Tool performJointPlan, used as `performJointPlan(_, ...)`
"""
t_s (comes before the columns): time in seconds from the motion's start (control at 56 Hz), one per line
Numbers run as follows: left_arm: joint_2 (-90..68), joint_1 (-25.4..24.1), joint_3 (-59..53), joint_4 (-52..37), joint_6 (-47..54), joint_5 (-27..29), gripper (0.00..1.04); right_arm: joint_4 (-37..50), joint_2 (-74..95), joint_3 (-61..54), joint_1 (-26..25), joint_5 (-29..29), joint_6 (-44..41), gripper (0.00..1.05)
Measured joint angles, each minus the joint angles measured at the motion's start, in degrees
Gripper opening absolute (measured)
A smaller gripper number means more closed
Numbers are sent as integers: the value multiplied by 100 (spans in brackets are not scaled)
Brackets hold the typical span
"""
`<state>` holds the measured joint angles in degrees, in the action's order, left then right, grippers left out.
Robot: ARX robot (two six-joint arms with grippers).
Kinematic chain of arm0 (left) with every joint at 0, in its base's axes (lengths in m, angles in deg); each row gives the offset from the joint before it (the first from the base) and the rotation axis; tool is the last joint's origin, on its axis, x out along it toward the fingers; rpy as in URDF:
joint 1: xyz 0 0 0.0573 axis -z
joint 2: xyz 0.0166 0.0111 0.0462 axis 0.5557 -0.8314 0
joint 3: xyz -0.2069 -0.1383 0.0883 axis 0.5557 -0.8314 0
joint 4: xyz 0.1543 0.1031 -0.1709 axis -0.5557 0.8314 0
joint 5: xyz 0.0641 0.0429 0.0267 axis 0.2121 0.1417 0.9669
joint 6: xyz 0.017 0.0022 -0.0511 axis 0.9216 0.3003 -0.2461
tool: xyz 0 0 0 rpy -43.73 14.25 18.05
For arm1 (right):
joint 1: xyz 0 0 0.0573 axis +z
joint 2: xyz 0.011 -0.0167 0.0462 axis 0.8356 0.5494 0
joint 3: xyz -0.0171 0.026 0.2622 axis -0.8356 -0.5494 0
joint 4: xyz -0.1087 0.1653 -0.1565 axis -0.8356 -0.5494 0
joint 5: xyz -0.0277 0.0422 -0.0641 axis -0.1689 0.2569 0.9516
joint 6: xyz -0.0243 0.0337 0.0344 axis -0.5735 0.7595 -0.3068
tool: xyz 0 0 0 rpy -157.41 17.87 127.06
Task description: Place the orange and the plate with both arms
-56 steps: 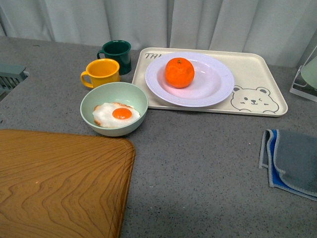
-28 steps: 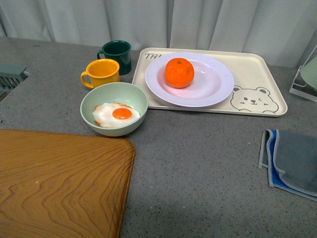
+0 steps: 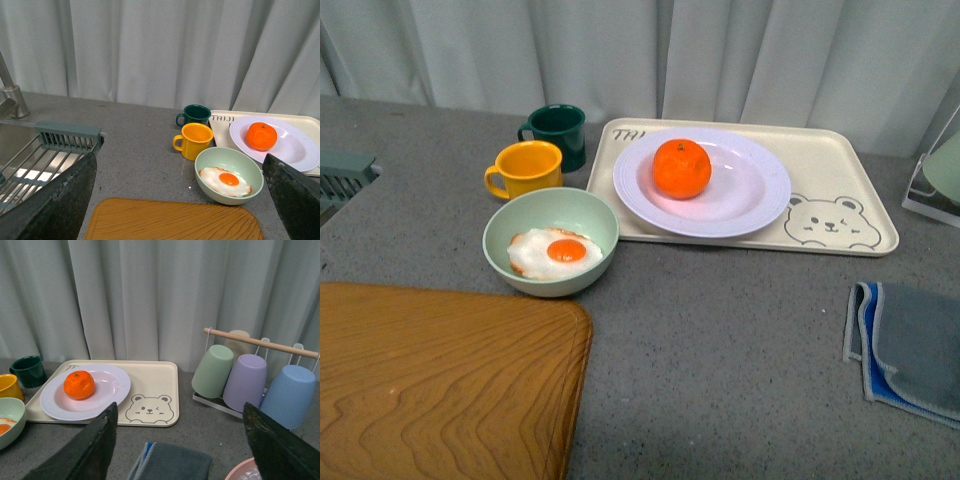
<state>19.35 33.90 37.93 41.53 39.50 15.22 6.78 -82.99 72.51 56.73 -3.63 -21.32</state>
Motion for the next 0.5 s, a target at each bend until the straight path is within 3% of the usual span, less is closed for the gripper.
performJointPlan(0.107,0,0,0,0,0,0,98,0,0,0,0,0,0,95)
performJointPlan(0.143,0,0,0,0,0,0,98,0,0,0,0,0,7,97)
performJointPlan(0.5,0,0,0,0,0,0,98,0,0,0,0,0,4,95)
